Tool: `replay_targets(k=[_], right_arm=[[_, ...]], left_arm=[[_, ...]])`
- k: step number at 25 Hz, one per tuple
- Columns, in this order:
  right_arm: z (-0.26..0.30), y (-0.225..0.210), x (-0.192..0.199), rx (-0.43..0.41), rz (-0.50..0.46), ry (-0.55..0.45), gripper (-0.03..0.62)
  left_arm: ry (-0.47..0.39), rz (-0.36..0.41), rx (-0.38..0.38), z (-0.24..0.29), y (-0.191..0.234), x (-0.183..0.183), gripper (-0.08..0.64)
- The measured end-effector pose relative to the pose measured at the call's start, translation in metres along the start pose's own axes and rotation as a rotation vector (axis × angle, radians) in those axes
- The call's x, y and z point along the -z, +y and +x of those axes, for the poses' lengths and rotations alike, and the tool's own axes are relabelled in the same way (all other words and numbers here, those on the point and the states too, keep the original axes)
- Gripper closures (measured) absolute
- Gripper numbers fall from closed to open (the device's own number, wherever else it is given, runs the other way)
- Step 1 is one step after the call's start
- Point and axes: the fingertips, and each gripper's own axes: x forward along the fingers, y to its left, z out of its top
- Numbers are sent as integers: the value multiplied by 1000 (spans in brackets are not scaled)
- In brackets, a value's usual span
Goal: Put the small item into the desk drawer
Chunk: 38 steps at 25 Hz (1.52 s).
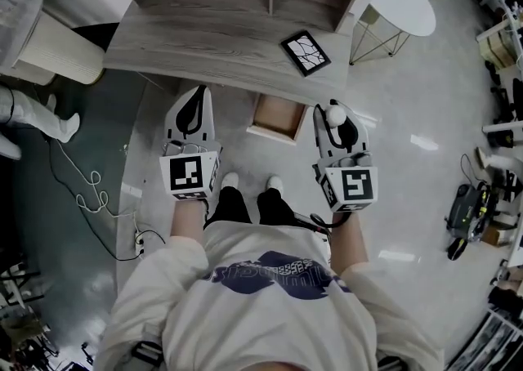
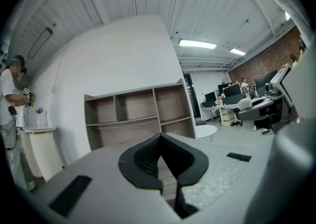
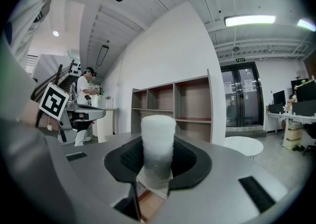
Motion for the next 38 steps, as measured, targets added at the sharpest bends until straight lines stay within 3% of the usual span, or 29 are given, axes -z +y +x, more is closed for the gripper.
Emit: replay_targets(k=[5, 10, 18, 26, 38], right_arm=[[23, 0, 21, 69, -3, 37, 482], [41, 8, 61, 152, -2, 141, 482], [65, 23, 133, 148, -36, 277, 482], [96, 37, 213, 64, -115, 423, 482], [139, 60, 343, -169, -299, 643, 482]], left_arm=[[12, 3, 91, 23, 2, 17, 552], [16, -23, 178, 41, 11, 38, 552], [55, -34, 254, 54, 0, 86, 552], [84, -55, 267, 63, 3, 133, 552], [143, -91, 233, 67, 4, 210, 552]])
